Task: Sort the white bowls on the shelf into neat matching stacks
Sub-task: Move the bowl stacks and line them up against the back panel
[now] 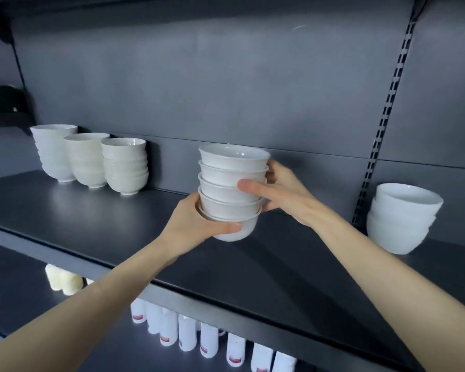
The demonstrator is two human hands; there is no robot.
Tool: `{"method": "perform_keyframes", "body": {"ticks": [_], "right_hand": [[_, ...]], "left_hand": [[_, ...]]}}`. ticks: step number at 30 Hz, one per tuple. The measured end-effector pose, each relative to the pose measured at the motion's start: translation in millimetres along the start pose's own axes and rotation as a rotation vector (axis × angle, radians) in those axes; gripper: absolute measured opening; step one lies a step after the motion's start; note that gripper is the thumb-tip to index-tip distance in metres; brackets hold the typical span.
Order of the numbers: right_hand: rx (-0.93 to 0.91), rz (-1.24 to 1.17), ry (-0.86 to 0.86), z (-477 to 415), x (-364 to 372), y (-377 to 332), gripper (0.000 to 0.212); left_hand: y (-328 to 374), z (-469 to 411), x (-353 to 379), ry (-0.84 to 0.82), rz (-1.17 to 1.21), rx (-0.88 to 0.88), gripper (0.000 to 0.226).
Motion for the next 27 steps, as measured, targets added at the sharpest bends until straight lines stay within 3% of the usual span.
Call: {"method": "perform_keyframes", "body": {"ticks": [7, 18, 27], "right_hand": [[0.023, 0.034, 0.067, -71, 16, 24, 0.056], [0.077, 0.049, 0.090, -178, 63, 54, 0.062], [0.151, 0.102, 0.198, -219, 111, 78, 0.060]], "left_hand": [[-38, -66, -25, -0.072, 0.034, 0.018, 0.058], [-97, -152, -86, -0.128, 0.059, 0.000, 0.058], [-146, -194, -126, -0.286, 0.091, 0.016, 0.059]]}}
Point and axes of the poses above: each hand's wrist, its own z-axis away from the middle knuckle, its own x-axis out of the palm, y = z × x, the point moved 10 cm from there along -z, towards the middle knuckle
